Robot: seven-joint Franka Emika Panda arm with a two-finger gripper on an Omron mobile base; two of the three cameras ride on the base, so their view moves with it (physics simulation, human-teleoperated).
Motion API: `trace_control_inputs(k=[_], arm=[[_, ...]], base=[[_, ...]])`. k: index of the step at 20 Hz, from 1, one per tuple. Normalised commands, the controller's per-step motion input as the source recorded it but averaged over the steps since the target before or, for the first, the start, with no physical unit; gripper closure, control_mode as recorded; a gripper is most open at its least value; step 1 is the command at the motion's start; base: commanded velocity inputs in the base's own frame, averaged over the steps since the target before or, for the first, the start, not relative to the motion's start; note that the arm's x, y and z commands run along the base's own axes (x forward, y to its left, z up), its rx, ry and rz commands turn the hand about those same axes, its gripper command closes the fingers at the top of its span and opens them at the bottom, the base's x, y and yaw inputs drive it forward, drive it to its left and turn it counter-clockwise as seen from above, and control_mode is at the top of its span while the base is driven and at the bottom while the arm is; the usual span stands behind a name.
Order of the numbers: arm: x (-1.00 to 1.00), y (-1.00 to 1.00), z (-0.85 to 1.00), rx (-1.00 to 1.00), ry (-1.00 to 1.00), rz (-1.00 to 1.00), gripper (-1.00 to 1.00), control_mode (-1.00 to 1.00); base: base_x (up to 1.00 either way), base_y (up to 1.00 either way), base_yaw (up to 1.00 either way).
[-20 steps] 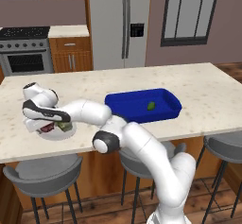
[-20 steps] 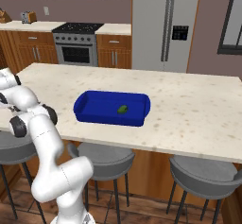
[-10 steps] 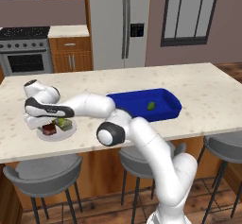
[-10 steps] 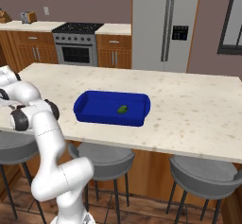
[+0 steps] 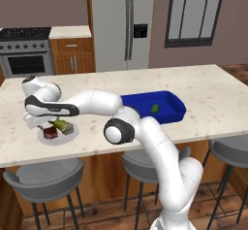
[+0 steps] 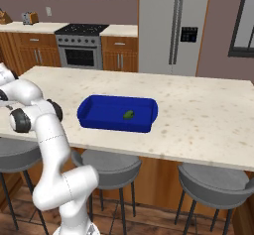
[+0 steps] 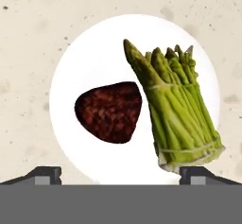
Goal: Create a steak meal by picking up the steak and asparagus from the tray and placing them on the plate. Leave the avocado on the tray.
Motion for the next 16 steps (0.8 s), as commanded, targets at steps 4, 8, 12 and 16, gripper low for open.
trace_control_inputs(k=[4,8,12,16], arm=[[-0.61,-0.45,0.32,0.00,-0.13,-0.02,-1.00,-1.00],[-0.93,-0.93,0.07,0.02,-0.21,-0.09,-1.00,-1.00],[-0.99,-1.00,0.15,0.09,-0.21,-0.10,-1.00,-1.00],[-0.81,-1.00,0.57,0.23,-0.23,-0.08,-1.00,-1.00]], base=[[0.00,0.00,0.00],[0.00,0.00,0.00],[0.00,0.00,0.00],[0.00,0.00,0.00]])
